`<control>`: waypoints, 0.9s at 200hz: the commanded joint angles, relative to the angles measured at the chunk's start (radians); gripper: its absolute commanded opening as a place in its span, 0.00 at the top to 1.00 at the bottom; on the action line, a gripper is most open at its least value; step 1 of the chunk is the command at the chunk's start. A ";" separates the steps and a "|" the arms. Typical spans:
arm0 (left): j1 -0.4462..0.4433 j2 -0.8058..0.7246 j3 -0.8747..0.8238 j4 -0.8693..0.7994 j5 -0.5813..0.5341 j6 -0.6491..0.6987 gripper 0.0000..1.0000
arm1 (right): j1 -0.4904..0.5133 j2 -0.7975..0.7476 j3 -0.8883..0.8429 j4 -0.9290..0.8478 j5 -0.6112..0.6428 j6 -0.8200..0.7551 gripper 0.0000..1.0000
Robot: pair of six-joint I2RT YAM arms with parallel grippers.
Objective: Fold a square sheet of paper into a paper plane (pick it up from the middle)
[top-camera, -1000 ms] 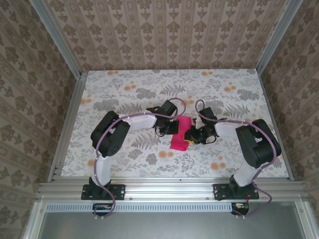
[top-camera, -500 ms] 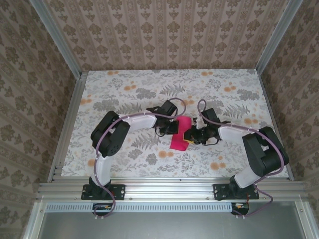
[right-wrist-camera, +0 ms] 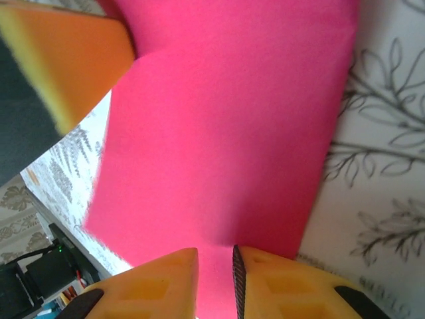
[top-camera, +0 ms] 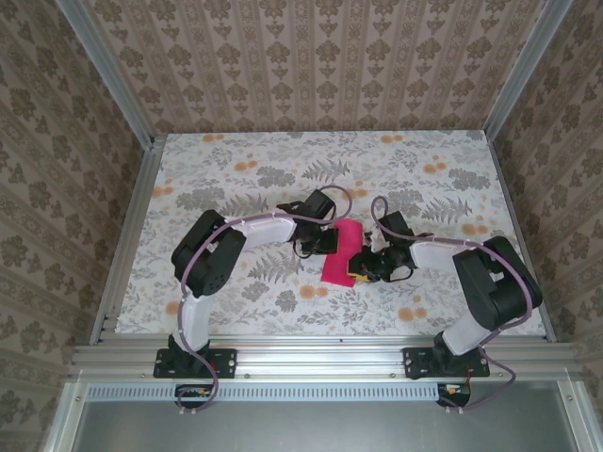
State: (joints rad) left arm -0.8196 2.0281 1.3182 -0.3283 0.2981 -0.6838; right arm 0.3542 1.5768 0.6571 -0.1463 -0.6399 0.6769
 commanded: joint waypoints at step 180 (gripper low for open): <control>-0.015 0.053 0.000 -0.089 -0.012 0.030 1.00 | 0.042 -0.029 -0.138 0.090 -0.029 0.070 0.79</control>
State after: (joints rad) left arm -0.8196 2.0281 1.3182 -0.3290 0.2985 -0.6769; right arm 0.3904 1.5101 0.5591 -0.0803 -0.6598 0.7197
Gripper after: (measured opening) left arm 0.053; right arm 0.211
